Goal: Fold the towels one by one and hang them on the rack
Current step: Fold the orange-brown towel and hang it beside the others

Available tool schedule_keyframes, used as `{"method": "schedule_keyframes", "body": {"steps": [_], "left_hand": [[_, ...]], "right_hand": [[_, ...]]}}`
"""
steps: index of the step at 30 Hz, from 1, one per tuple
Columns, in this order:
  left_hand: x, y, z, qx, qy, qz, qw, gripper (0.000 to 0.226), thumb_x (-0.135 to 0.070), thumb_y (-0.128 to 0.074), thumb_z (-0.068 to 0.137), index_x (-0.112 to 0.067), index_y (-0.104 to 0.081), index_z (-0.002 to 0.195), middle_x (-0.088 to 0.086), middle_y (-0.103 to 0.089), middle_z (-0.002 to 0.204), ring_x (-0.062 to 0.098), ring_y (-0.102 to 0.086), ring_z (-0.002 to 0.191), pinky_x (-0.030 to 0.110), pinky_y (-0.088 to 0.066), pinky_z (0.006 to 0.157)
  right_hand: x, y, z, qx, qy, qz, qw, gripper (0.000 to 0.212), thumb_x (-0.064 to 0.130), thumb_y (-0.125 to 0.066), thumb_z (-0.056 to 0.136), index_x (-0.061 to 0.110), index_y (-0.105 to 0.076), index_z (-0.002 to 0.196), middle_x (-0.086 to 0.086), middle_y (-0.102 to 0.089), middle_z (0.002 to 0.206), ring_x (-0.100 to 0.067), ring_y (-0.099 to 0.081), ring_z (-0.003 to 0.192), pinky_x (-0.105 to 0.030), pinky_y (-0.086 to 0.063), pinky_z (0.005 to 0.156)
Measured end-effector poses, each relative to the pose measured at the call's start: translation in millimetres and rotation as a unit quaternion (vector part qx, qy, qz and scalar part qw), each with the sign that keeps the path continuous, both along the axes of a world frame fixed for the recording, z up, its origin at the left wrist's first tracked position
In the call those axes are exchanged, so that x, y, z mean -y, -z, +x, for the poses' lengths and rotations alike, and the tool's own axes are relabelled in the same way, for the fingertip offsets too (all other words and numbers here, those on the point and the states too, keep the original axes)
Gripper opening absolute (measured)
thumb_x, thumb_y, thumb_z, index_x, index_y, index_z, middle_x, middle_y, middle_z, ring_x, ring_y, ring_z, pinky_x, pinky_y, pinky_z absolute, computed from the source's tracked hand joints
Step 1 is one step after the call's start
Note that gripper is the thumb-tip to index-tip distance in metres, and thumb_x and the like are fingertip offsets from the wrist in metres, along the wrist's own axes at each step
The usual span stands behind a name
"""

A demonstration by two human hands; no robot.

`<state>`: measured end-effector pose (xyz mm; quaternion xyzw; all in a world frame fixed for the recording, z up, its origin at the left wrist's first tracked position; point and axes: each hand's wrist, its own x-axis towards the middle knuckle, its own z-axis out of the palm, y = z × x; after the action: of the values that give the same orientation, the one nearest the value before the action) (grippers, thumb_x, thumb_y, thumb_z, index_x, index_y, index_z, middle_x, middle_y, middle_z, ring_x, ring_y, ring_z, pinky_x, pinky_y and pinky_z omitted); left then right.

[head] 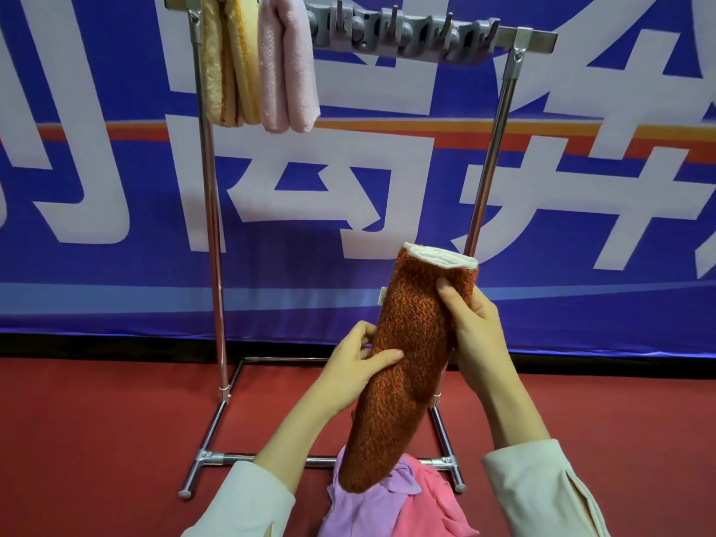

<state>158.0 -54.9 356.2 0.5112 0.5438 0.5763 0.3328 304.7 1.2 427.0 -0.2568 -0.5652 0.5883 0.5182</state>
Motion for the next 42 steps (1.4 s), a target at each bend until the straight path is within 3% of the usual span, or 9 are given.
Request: {"method": "schedule_keyframes", "body": {"steps": [5,8,11,15,22,30,34,38,42], "left_hand": [[-1,-1,-4,-0.128,-0.042,0.035,0.99,0.024,-0.02,-0.071,0.084,-0.011,-0.071,0.106,-0.014,-0.051,0.115,0.005,-0.045,0.114,0.019,-0.032,0.104],[0,-2,2,-0.105,0.034,0.023,0.994,0.024,-0.009,-0.065,0.087,-0.01,-0.067,0.112,-0.027,-0.035,0.127,-0.016,-0.035,0.118,-0.002,-0.026,0.095],[-1,1,6,-0.06,0.081,0.031,0.994,0.024,-0.013,-0.069,0.084,-0.018,-0.068,0.107,-0.012,-0.044,0.141,-0.006,-0.039,0.129,0.018,-0.029,0.11],[4,-4,13,-0.004,0.124,0.026,0.992,0.025,0.0,-0.065,0.086,-0.017,-0.068,0.104,-0.017,-0.072,0.094,-0.005,-0.062,0.094,0.014,-0.045,0.088],[3,-10,16,0.101,0.085,-0.017,0.991,0.046,-0.009,-0.073,0.081,-0.016,-0.042,0.114,0.009,-0.068,0.101,0.015,-0.066,0.086,0.032,-0.053,0.084],[11,-13,14,0.162,0.185,-0.164,0.955,0.011,-0.005,-0.061,0.088,-0.007,-0.069,0.095,0.008,-0.073,0.084,0.016,-0.07,0.071,0.026,-0.056,0.073],[9,-16,8,0.218,0.127,-0.112,0.961,0.013,-0.007,-0.06,0.088,-0.005,-0.069,0.097,0.011,-0.074,0.087,0.017,-0.07,0.073,0.025,-0.056,0.07],[6,-22,1,0.265,0.039,-0.041,0.962,0.021,-0.009,-0.061,0.088,-0.003,-0.066,0.107,0.01,-0.074,0.099,0.016,-0.071,0.085,0.021,-0.055,0.074],[7,-27,1,0.267,-0.032,0.0,0.963,0.022,-0.01,-0.063,0.088,-0.003,-0.067,0.108,0.013,-0.073,0.102,0.018,-0.071,0.088,0.021,-0.056,0.07]], "right_hand": [[-1,0,2,-0.034,-0.031,-0.004,0.999,0.042,0.032,-0.061,0.087,0.01,-0.062,0.123,-0.021,-0.069,0.114,-0.037,-0.065,0.109,-0.052,-0.051,0.094],[0,-2,7,-0.031,-0.087,-0.026,0.995,0.042,0.028,-0.055,0.088,0.005,-0.06,0.123,-0.023,-0.07,0.11,-0.036,-0.068,0.102,-0.046,-0.056,0.088],[-1,-3,12,-0.028,-0.115,-0.044,0.992,0.042,0.03,-0.056,0.086,0.005,-0.062,0.119,-0.022,-0.069,0.113,-0.035,-0.067,0.104,-0.044,-0.056,0.089],[-2,-5,17,-0.071,-0.113,-0.077,0.988,0.046,0.029,-0.055,0.085,0.002,-0.06,0.121,-0.022,-0.069,0.112,-0.034,-0.067,0.101,-0.043,-0.056,0.087],[-11,-4,11,-0.086,0.056,-0.132,0.986,0.035,0.032,-0.054,0.097,0.004,-0.062,0.116,-0.021,-0.07,0.109,-0.032,-0.068,0.095,-0.048,-0.055,0.088],[-22,7,8,-0.104,0.029,-0.278,0.955,0.034,0.034,-0.047,0.101,0.003,-0.061,0.107,-0.014,-0.072,0.088,-0.022,-0.07,0.08,-0.037,-0.054,0.067],[-23,17,7,0.067,-0.059,-0.268,0.959,0.036,0.045,-0.048,0.097,0.01,-0.051,0.086,0.003,-0.053,0.047,-0.008,-0.052,0.039,-0.025,-0.042,0.048],[-13,21,0,0.236,-0.123,-0.174,0.948,0.043,0.056,-0.051,0.092,0.016,-0.06,0.077,0.006,-0.051,0.054,-0.006,-0.048,0.047,-0.023,-0.04,0.056],[-5,27,-9,0.28,-0.166,-0.09,0.941,0.053,0.048,-0.071,0.078,0.007,-0.067,0.112,-0.001,-0.074,0.103,-0.02,-0.069,0.097,-0.036,-0.051,0.089]]}}
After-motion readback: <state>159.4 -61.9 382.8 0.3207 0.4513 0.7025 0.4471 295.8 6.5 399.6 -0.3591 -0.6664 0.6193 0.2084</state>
